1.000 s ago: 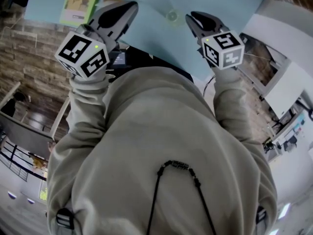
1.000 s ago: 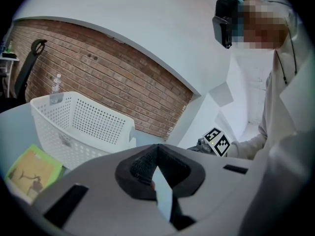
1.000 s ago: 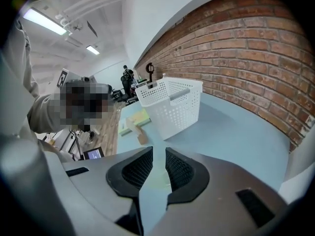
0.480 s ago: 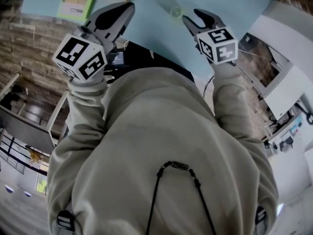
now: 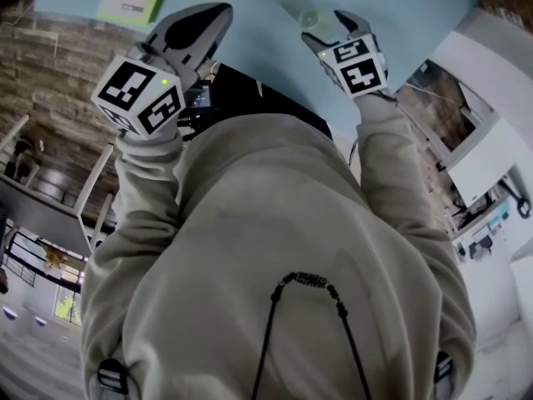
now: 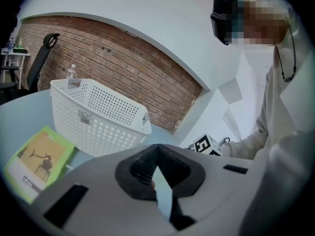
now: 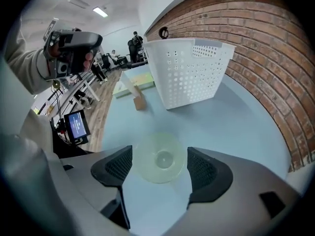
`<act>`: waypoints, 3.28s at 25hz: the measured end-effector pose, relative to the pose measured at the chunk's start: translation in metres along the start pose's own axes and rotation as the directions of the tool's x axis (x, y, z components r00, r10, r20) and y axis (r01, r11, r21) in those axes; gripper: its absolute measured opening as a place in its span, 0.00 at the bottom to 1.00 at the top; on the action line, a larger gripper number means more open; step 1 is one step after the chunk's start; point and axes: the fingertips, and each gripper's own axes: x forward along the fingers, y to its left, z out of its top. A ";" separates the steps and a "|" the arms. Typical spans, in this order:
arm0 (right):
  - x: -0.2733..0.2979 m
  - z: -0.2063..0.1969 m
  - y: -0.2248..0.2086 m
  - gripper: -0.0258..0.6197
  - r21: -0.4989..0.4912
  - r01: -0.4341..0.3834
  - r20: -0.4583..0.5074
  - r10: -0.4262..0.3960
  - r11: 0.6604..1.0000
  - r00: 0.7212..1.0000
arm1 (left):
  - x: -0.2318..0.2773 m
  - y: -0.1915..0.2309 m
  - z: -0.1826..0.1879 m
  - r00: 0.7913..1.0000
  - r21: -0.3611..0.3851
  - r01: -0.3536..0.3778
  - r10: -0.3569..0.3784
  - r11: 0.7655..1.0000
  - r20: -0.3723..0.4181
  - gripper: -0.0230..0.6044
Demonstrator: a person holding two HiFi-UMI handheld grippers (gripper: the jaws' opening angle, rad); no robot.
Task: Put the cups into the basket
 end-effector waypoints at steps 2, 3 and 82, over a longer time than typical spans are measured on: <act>0.007 -0.004 0.002 0.57 -0.030 0.000 -0.026 0.000 1.000 1.000 | 0.000 0.001 -0.004 1.000 0.006 -0.007 0.007 1.000 -0.006 0.03; 0.010 -0.007 0.002 0.57 -0.049 0.006 -0.040 -0.008 0.999 0.999 | 0.000 0.002 -0.006 1.000 0.010 -0.010 0.010 1.000 -0.012 0.03; -0.188 0.209 -0.012 0.62 -0.428 0.142 0.229 -0.045 0.893 0.972 | -0.022 0.026 0.085 0.996 0.109 -0.036 0.026 0.993 0.089 0.03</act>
